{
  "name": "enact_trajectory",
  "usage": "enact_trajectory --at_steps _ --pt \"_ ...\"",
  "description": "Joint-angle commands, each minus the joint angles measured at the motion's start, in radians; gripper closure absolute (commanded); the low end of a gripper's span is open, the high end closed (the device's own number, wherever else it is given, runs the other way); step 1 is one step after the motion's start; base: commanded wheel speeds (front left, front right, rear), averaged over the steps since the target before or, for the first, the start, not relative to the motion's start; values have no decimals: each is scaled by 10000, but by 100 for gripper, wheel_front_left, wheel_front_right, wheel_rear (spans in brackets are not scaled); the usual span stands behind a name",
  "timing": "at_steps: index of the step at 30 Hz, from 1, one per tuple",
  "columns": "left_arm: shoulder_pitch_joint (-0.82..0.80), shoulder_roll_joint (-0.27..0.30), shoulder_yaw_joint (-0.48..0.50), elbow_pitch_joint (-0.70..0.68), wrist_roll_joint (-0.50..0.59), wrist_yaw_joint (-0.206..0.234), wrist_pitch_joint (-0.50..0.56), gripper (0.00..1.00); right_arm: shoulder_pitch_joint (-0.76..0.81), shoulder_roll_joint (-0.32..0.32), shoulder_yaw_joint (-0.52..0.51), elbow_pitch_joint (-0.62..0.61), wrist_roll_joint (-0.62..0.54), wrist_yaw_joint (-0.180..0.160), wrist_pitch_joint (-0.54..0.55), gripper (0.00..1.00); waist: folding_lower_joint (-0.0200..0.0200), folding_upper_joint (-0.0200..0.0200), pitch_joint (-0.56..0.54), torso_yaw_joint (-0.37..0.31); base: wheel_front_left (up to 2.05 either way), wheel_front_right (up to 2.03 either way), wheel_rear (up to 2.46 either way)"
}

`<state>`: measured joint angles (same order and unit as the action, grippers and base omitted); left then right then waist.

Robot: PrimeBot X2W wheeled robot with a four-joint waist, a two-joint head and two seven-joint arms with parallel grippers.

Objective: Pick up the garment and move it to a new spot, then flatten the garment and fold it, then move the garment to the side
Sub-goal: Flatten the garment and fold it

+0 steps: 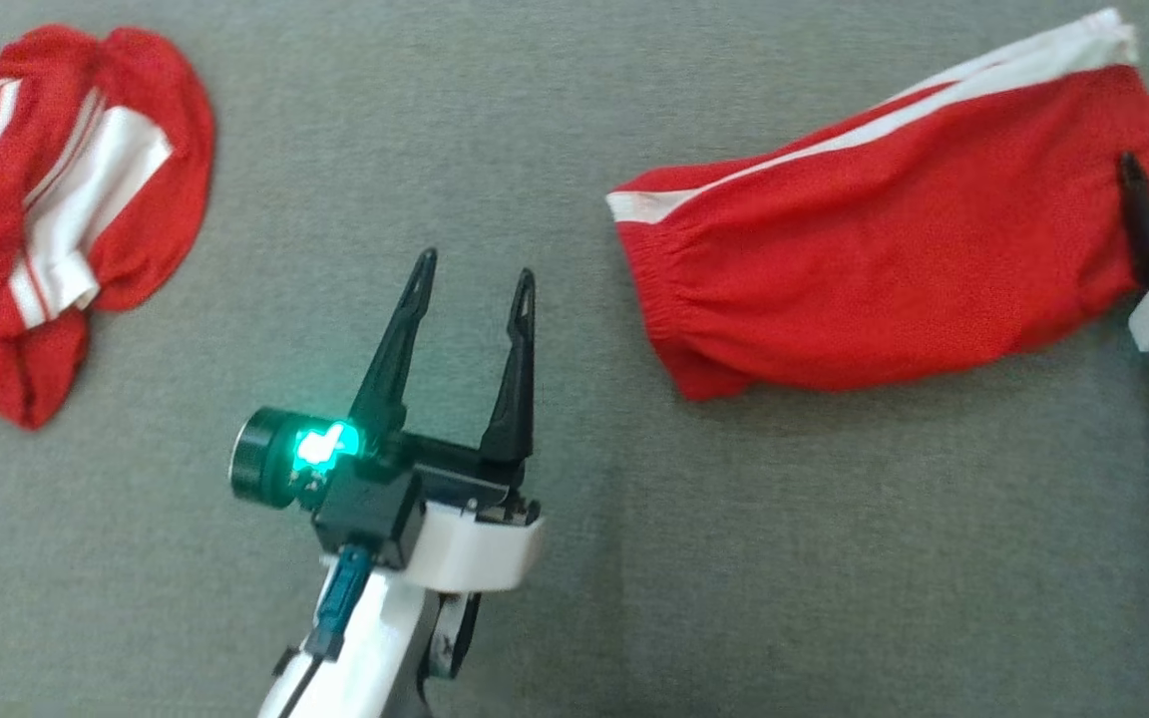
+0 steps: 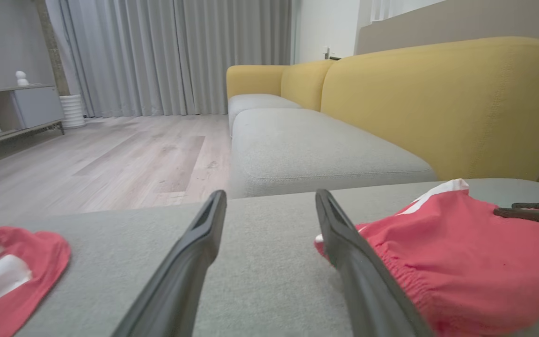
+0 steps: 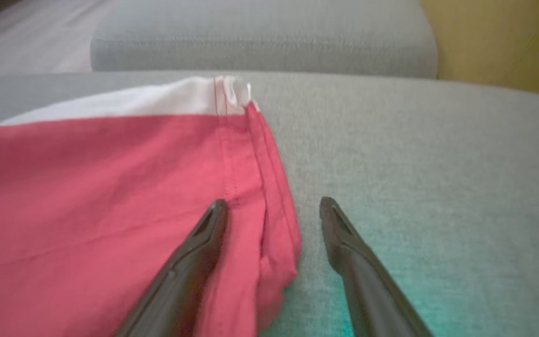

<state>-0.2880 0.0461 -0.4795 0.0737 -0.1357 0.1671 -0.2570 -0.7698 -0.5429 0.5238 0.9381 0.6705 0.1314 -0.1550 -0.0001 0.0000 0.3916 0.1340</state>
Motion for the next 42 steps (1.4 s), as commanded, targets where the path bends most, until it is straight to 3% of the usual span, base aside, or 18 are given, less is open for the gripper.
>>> enact_trajectory --at_steps 1,2,4,5,10,15,21,26,33,42 --pt "133 46 427 -495 121 21 -47 0 -96 -231 161 74 263 -7 387 0 1 0 50 280 0 0 0" --pt "248 45 489 -585 179 14 -47 0 -113 -212 225 192 444 -7 704 6 1 0 45 353 0 0 0" --pt "424 45 633 -758 283 24 -47 0 -151 -202 369 278 758 -7 1201 95 1 0 23 414 0 0 0" --pt "498 45 717 -844 309 39 -47 0 -158 -208 481 219 878 -7 1357 100 1 0 -3 408 0 0 0" --pt "958 44 1261 -1100 422 179 -47 0 -236 -201 548 276 1231 -7 877 100 1 0 -376 -85 0 0 0" --pt "1387 101 1639 -1119 491 38 -47 0 -7 -123 462 728 1319 -7 132 100 1 0 -860 -880 0 0 0" --pt "1582 128 1842 -1013 590 -184 -47 0 402 -723 359 905 1329 -7 -593 100 1 0 -1131 -1643 0 0 0" --pt "1562 115 1834 -766 635 -427 -47 0 430 -873 56 30 1401 -7 -1006 100 1 0 -1231 -1906 0 0 0" --pt "1711 96 1755 -527 621 -579 -47 0 558 -267 -436 -1747 661 -7 -1062 100 1 0 -1505 -2020 0 0 0" --pt "1773 65 1598 -295 497 -663 -47 0 1631 1960 -44 -3884 -562 -7 -524 100 1 0 -1707 -1761 0 0 0"
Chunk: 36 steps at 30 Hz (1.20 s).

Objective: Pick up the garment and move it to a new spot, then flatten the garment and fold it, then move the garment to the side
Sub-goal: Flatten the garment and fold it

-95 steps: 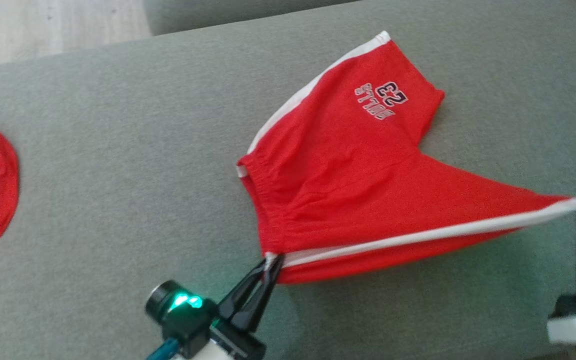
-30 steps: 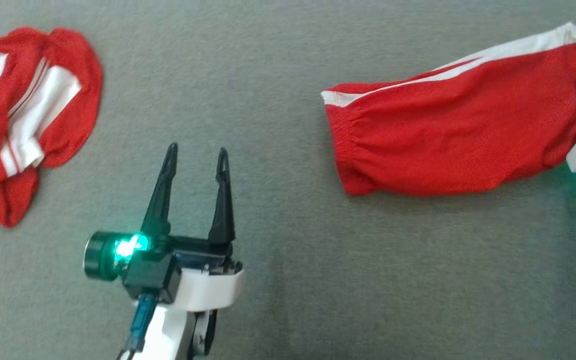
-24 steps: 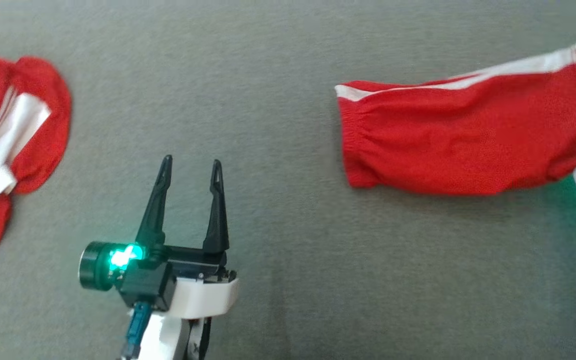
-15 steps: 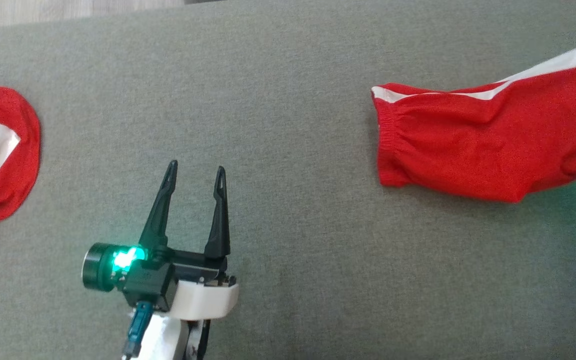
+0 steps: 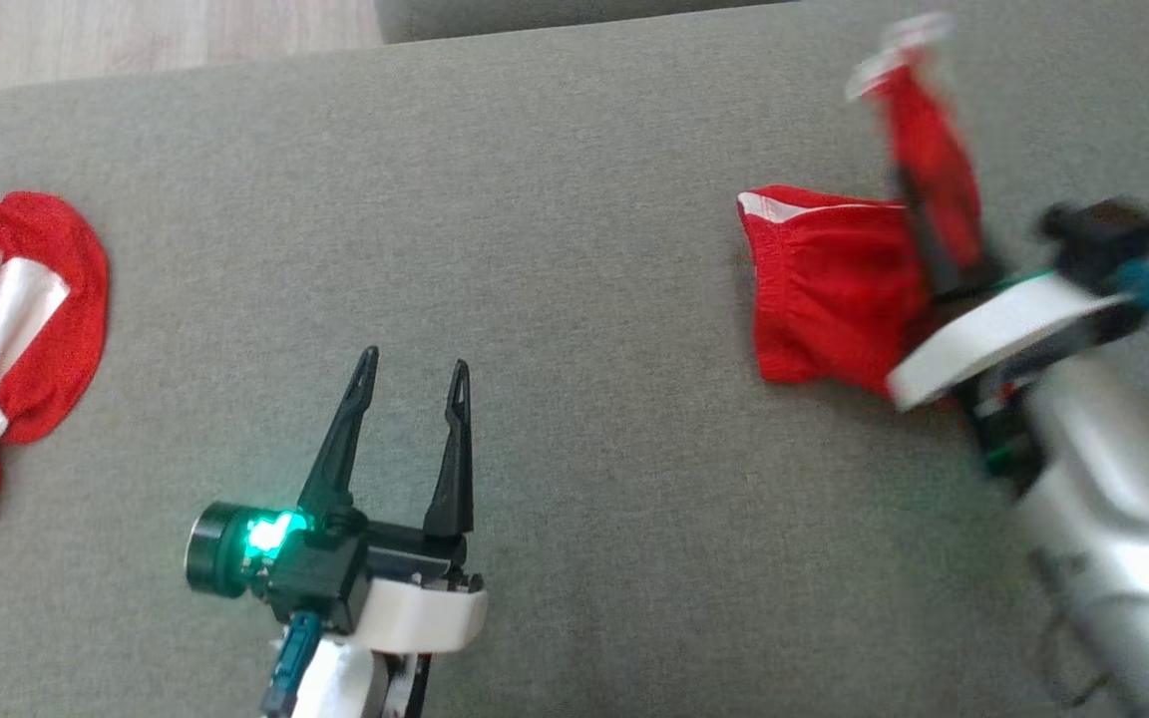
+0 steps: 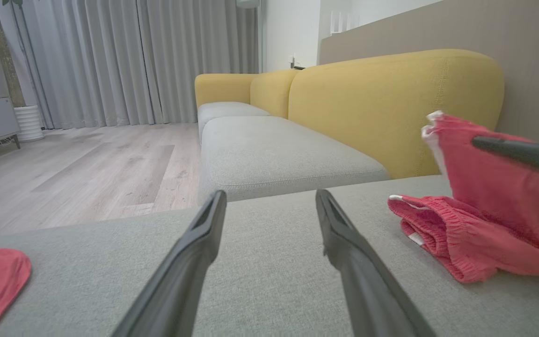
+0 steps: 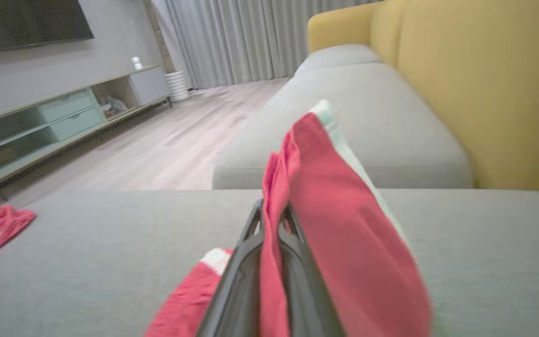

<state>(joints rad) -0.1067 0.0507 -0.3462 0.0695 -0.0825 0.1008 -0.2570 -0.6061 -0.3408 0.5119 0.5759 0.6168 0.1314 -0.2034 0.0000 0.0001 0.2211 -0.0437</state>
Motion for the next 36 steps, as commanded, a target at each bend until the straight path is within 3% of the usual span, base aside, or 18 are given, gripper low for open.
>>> enact_trajectory --at_steps 1,3,4,5,8,11,15,21,28,36 --pt "-38 17 264 -242 -61 3 -47 0 149 314 155 -439 -80 -7 34 90 0 -1 1 42 0 0 0" --pt "-60 12 220 -214 -95 -11 -47 0 461 1009 379 -663 -168 -7 163 79 0 -1 4 133 0 0 0" --pt "-79 9 178 -188 -105 -20 -47 0 626 1294 459 -706 -165 -7 223 24 0 -1 1 192 0 0 0" --pt "-101 7 134 -165 -119 -22 -47 0 766 1491 523 -760 -203 -7 229 0 0 -1 -6 244 0 0 0" --pt "-112 2 62 -184 -205 18 -47 0 1127 1684 634 -1154 -247 -7 104 0 0 -1 -79 321 0 0 0" --pt "-13 -1 80 -208 -291 79 -47 0 1571 1340 292 -1779 -391 -7 -181 0 0 -1 -225 320 0 0 0" --pt "214 -2 168 -308 -423 173 -47 0 2487 822 -1056 -2427 -1265 -7 -478 0 0 -1 -520 262 0 0 0" --pt "642 -3 384 -614 -532 358 -47 0 3967 1069 -2913 -3472 -2484 -7 -577 0 0 -1 -974 89 0 0 0" --pt "1598 -4 879 -945 -764 525 -47 0 5474 1387 -3014 -4360 -3668 -7 -582 0 0 -1 -1882 -83 0 0 0" --pt "2636 -4 1367 -990 -754 556 -47 0 6491 1764 -2840 -4241 -3755 -7 -583 0 0 -1 -2339 -136 0 0 0"
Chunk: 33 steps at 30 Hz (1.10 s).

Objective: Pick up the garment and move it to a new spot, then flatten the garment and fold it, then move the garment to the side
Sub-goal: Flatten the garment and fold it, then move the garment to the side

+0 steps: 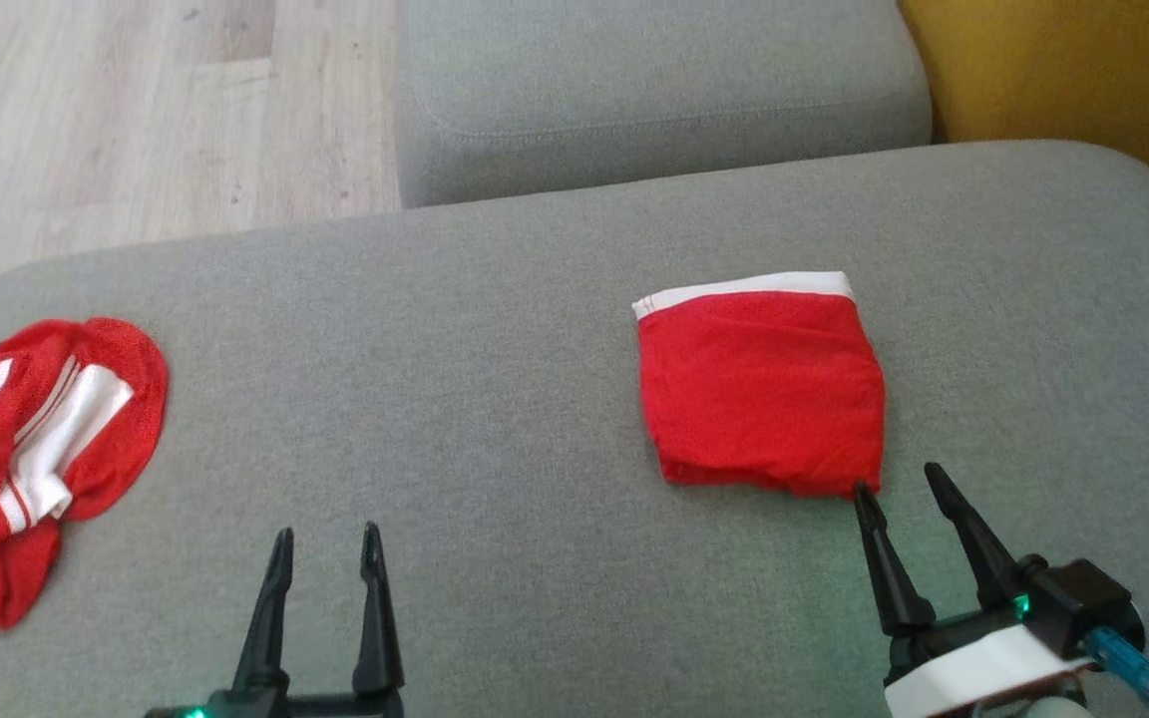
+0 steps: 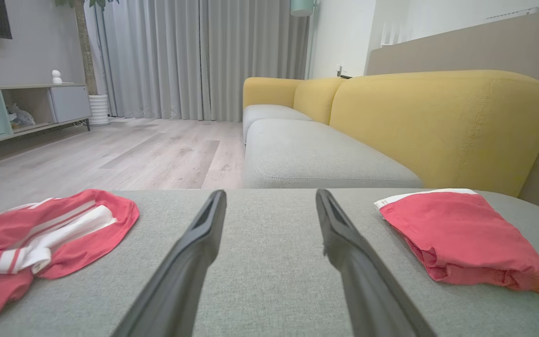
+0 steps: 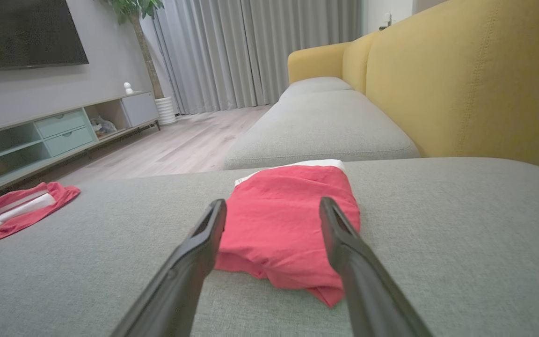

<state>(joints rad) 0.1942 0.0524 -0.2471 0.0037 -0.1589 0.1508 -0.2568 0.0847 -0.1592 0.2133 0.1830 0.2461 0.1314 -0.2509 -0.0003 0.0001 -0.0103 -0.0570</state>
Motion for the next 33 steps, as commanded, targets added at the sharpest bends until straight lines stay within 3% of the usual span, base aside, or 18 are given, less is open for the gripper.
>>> enact_trajectory --at_steps 1,11,33 --pt "-285 -21 415 -337 -3 57 -49 0 -379 -25 117 -279 -73 -7 -107 0 3 -1 -51 13 0 0 0" --pt "9 -22 465 -387 -69 175 -49 0 -208 136 -117 -119 -237 -7 -108 0 3 -1 -207 197 0 0 0" --pt "174 -22 325 -303 110 0 -49 0 -148 214 -283 -144 -422 -7 -108 0 3 -1 -147 123 0 0 0"
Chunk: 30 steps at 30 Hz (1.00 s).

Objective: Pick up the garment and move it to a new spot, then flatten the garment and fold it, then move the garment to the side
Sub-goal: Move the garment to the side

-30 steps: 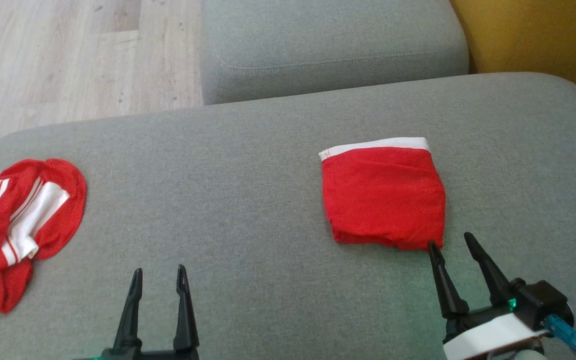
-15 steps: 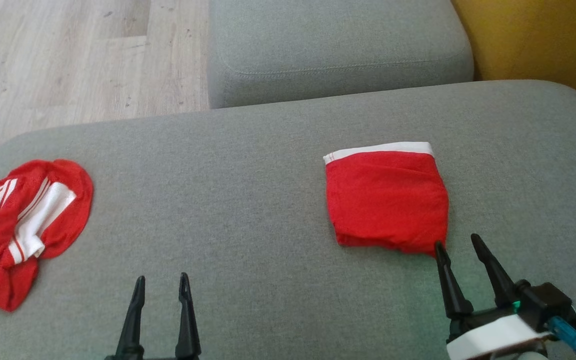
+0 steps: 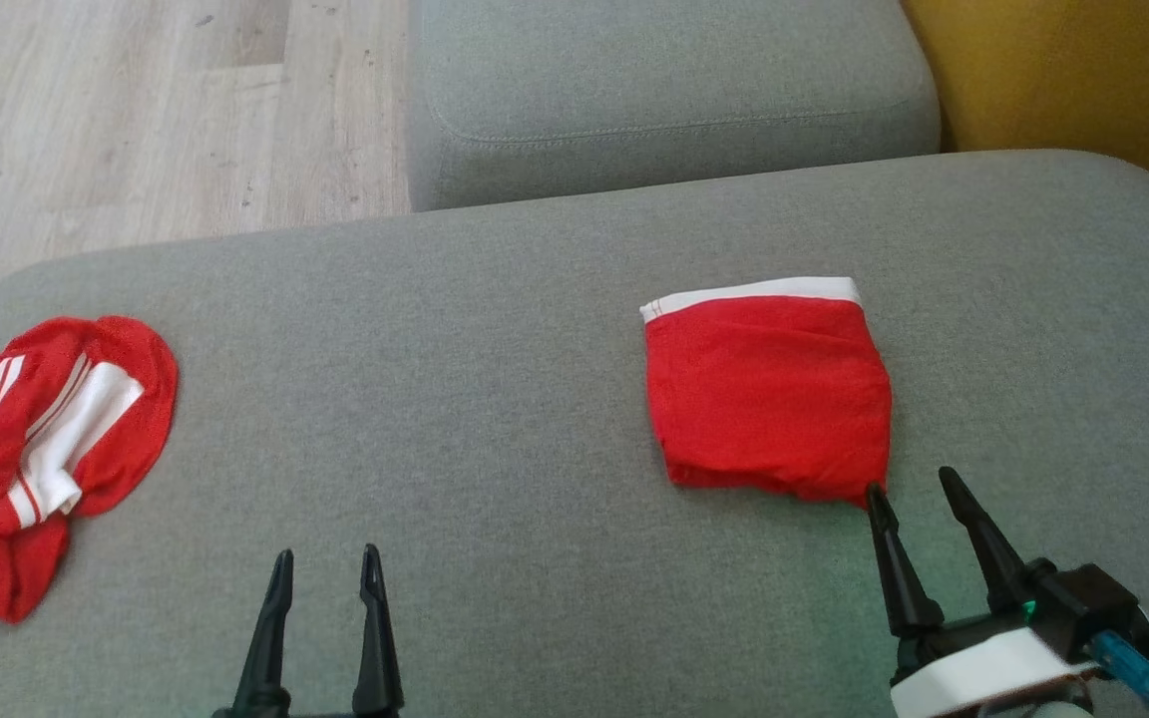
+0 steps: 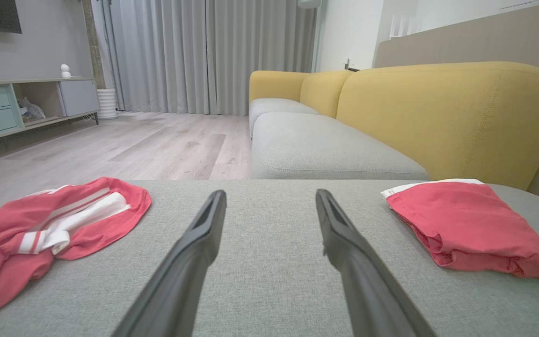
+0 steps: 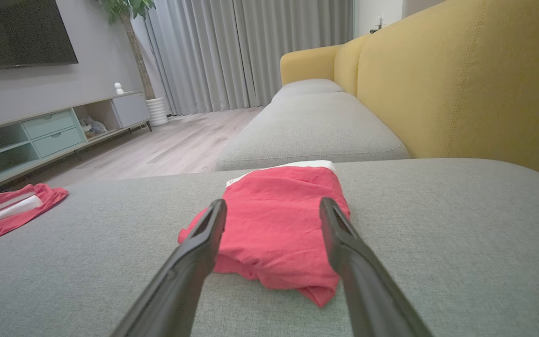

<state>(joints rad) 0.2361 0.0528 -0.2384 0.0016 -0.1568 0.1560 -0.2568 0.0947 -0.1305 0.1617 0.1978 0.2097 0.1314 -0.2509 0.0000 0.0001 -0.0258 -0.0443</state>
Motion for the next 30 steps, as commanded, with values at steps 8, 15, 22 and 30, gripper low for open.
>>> enact_trajectory --at_steps 8,15,22,30 --pt "-393 -26 161 -353 240 -21 -49 0 -427 -111 32 55 -96 -7 -108 0 0 -1 396 43 0 0 0" --pt "-876 -26 45 -482 323 72 -49 0 -1686 -553 59 1119 378 -7 -108 0 0 -1 1402 165 0 0 0" --pt "-1536 -26 -309 -394 280 147 -49 0 -3623 -1157 -174 2948 1454 -7 781 0 0 -1 2242 443 0 0 0" --pt "-2149 -26 -677 -382 291 290 -49 0 -4838 -1203 281 4355 3267 -7 2406 100 0 -1 2880 685 0 0 0"
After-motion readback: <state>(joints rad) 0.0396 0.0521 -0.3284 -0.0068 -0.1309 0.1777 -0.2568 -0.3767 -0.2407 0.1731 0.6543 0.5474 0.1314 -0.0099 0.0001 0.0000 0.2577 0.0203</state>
